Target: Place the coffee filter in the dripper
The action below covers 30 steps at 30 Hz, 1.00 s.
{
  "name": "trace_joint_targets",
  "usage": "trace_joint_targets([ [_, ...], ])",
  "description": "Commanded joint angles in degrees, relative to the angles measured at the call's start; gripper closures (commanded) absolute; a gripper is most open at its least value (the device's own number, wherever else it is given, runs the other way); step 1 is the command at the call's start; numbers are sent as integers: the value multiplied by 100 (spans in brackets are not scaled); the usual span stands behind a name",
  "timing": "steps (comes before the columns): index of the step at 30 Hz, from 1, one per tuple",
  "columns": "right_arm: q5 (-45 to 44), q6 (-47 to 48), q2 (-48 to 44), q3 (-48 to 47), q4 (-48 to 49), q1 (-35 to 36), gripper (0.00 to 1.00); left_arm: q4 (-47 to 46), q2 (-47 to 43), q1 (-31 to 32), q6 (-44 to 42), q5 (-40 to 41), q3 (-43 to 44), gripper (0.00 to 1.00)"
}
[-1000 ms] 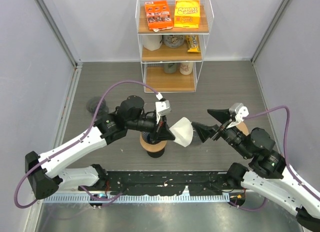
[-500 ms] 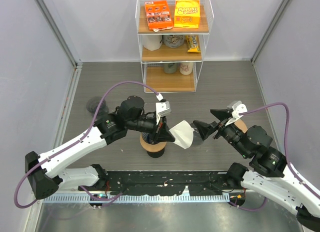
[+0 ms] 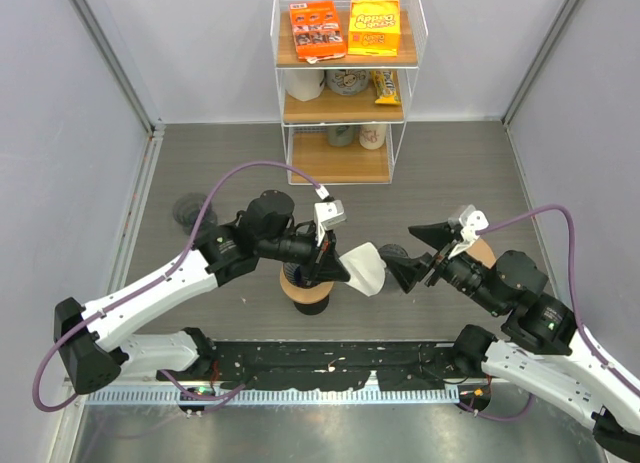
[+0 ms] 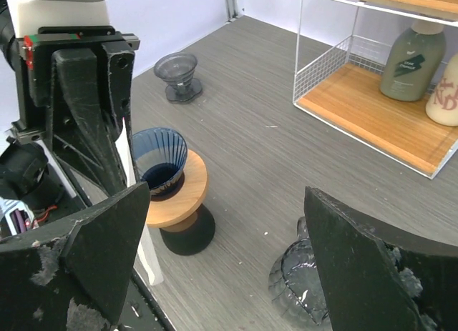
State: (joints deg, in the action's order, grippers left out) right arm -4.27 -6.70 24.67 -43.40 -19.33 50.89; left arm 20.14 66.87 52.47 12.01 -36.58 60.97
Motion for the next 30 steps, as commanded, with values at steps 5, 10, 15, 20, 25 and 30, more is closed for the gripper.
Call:
trace_joint_targets([
  [5, 531, -182, 179, -231, -9, 17, 5, -124, 1, -17, 109, 2, 187, 100],
  [10, 507, -270, 363, -222, -141, 26, 5, -107, -16, -8, 91, 19, 196, 100],
  [15, 533, -332, 346, -248, -264, 17, 5, -89, -16, -17, 91, 107, 187, 100],
  [20, 445, -402, 214, -309, -282, 26, 4, -45, 1, -17, 65, 125, 187, 100],
  [25, 41, -385, 135, -415, -352, 34, 4, -2, 19, -9, 38, 133, 178, 100],
  [30, 93, -376, 126, -450, -308, 17, 5, 7, 54, -17, 47, 89, 205, 100],
])
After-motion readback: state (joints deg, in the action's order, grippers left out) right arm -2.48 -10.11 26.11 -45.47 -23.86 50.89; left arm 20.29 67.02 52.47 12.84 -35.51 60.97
